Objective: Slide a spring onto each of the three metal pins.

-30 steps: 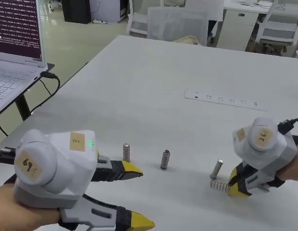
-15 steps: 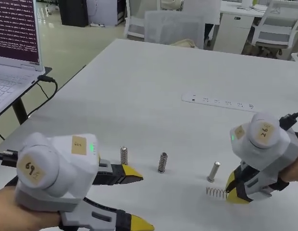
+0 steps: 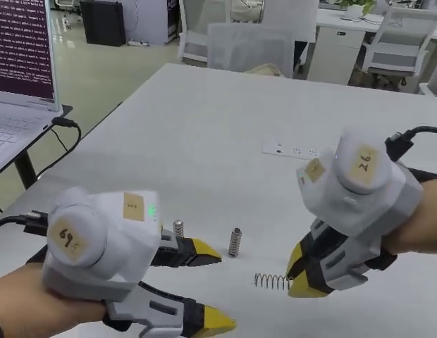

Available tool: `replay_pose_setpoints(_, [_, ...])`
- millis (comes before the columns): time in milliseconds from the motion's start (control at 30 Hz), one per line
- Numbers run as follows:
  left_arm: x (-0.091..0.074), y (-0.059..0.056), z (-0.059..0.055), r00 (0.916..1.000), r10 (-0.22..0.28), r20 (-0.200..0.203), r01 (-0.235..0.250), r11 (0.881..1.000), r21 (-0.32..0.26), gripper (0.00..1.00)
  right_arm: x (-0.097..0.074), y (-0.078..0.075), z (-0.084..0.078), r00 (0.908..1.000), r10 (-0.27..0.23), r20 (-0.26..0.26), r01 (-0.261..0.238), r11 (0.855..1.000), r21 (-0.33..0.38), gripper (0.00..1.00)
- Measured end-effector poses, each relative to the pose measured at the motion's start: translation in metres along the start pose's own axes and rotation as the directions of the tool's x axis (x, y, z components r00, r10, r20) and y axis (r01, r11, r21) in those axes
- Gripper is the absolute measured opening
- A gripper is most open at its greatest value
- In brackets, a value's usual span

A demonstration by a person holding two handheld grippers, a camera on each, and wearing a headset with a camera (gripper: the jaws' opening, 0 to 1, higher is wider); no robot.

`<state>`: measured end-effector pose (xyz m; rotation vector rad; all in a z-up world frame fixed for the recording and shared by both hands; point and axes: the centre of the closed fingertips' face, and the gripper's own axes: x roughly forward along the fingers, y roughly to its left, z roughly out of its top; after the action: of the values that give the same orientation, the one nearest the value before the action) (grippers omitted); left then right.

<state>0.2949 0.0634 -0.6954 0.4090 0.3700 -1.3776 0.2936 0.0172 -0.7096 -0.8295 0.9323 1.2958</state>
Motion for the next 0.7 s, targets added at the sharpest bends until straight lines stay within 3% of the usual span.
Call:
replay_pose_setpoints(400, [0.009, -0.002, 0.011, 0.9998, -0.013, 0.012, 0.013, 0.999, 0.044, 0.25, 0.005, 0.006, 0.016, 0.9996, 0.013, -0.024, -0.014, 0.999, -0.052, 0.08])
replay_pose_setpoints(700, [0.013, -0.002, 0.006, 0.9998, -0.011, -0.016, 0.013, 0.996, 0.087, 0.11, 0.004, 0.007, 0.022, 0.9998, 0.013, -0.015, -0.014, 0.998, -0.054, 0.08])
